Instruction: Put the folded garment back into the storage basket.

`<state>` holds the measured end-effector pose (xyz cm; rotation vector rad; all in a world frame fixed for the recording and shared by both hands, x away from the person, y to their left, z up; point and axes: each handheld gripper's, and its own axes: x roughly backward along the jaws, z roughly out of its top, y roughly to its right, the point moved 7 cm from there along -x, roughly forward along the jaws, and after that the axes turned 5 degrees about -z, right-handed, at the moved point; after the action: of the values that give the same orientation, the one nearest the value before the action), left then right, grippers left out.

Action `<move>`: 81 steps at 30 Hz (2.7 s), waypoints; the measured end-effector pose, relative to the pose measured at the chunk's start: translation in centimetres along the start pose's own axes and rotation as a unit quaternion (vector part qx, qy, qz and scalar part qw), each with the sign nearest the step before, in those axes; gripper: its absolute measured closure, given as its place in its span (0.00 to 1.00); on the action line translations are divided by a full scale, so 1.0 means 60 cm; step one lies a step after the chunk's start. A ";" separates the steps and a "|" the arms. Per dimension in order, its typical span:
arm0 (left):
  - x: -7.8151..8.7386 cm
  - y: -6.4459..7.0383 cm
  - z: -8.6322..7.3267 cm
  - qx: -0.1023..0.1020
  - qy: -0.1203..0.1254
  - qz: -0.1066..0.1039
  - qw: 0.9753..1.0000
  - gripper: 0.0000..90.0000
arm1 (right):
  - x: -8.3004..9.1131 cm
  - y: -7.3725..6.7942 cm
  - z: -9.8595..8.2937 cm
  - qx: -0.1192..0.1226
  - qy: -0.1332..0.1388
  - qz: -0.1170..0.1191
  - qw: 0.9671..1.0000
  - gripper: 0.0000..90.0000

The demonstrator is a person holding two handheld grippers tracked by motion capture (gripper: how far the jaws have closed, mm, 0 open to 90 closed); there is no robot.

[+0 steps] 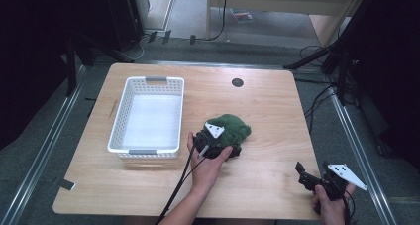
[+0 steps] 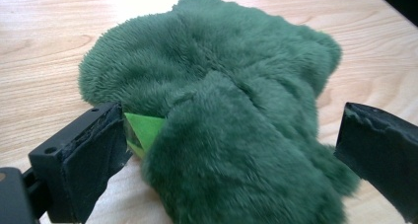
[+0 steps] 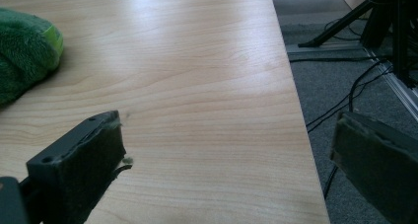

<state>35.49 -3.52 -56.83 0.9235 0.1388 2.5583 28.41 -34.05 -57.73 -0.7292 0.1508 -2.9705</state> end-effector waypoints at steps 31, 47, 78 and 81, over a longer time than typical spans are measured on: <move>-0.018 -0.008 -0.006 -0.005 -0.030 -0.024 0.999 0.42 | -0.001 0.000 0.000 -0.001 -0.002 0.002 1.000 0.00; 0.019 -0.011 0.032 -0.008 0.011 -0.050 0.999 0.53 | -0.001 0.001 0.000 -0.001 -0.002 0.002 1.000 0.00; 0.109 -0.030 0.117 -0.008 0.071 -0.085 0.994 0.53 | -0.002 -0.001 -0.001 -0.001 -0.006 0.001 1.000 0.00; 0.117 -0.033 0.124 -0.007 0.076 -0.086 0.993 0.53 | -0.002 -0.001 -0.001 0.000 -0.006 0.001 1.000 0.00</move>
<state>36.02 0.85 -47.39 0.6795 0.2342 2.4637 28.48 -33.98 -57.81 -0.7476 0.1513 -2.9625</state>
